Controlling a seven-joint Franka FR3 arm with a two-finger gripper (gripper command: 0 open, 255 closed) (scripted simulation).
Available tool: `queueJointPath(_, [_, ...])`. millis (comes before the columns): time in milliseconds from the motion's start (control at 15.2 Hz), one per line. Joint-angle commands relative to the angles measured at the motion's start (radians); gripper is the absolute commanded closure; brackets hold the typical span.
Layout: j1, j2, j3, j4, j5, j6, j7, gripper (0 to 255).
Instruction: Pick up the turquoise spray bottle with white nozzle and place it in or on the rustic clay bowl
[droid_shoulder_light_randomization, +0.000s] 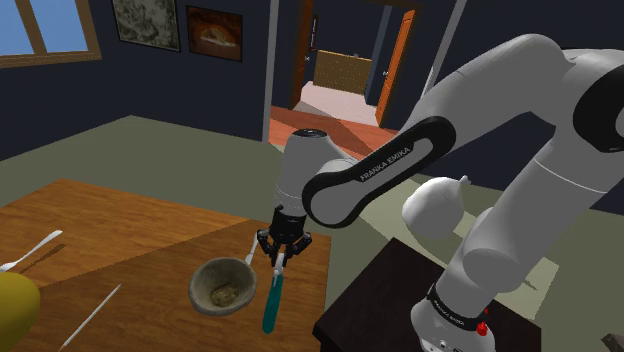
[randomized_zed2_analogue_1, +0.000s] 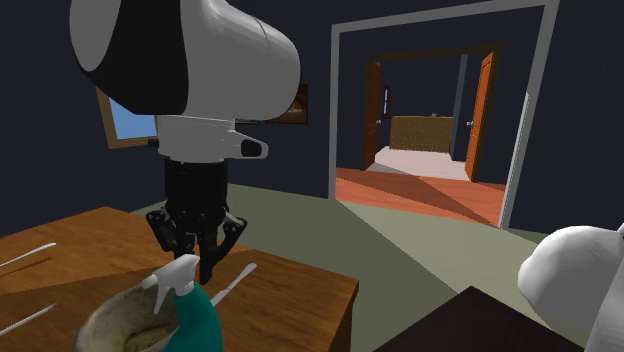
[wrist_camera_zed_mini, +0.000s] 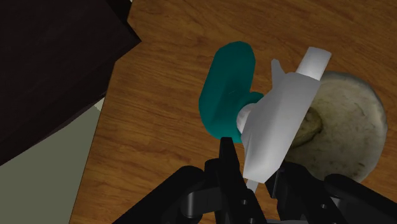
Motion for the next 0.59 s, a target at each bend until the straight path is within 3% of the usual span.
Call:
queueJointPath(0, [0.0,0.0,0.0,0.0,0.0,0.0,0.0,255])
queueJointPath(528, [0.006,-0.073,-0.015,0.029,0.032,-0.097,-0.019,255])
